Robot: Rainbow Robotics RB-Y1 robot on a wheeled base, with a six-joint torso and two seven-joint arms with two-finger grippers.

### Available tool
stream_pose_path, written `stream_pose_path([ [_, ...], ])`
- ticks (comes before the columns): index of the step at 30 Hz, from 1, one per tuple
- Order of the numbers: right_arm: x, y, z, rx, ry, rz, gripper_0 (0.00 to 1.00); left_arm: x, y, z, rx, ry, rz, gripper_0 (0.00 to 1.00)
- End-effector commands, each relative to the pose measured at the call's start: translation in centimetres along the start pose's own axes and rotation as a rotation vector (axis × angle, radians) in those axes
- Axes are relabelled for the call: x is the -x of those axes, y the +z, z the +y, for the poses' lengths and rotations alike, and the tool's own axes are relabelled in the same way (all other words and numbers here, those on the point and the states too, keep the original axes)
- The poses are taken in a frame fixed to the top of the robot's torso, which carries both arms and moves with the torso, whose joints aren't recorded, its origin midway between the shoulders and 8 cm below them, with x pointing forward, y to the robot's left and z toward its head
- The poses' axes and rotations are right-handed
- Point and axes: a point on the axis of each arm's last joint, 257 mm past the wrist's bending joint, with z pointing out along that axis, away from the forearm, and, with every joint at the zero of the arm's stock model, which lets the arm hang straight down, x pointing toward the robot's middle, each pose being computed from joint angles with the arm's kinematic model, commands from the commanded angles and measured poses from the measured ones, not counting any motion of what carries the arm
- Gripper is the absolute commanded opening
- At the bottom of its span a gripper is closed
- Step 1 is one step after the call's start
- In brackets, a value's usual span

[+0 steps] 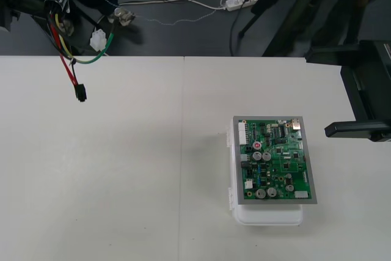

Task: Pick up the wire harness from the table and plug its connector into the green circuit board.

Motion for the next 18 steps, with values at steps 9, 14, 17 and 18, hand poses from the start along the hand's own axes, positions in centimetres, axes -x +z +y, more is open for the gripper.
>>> stream_pose_path([
  [9, 1.8, 3.8, 1.7, 0.171, -0.002, -0.042, 1.0, 4.2, 2.6, -5.1, 0.074, -0.433, -0.147, 0.0],
  [14, 1.9, 4.0, 1.8, 0.18, -0.011, -0.045, 1.0, 5.3, 3.4, -6.9, 0.106, -0.565, -0.186, 0.0],
  [17, 2.0, 4.3, 2.0, 0.196, -0.013, -0.048, 1.0, 6.2, 4.5, -7.7, 0.125, -0.645, -0.227, 0.0],
  [18, 2.1, 4.6, 2.1, 0.208, -0.014, -0.05, 1.0, 6.7, 4.9, -8.1, 0.126, -0.667, -0.242, 0.0],
])
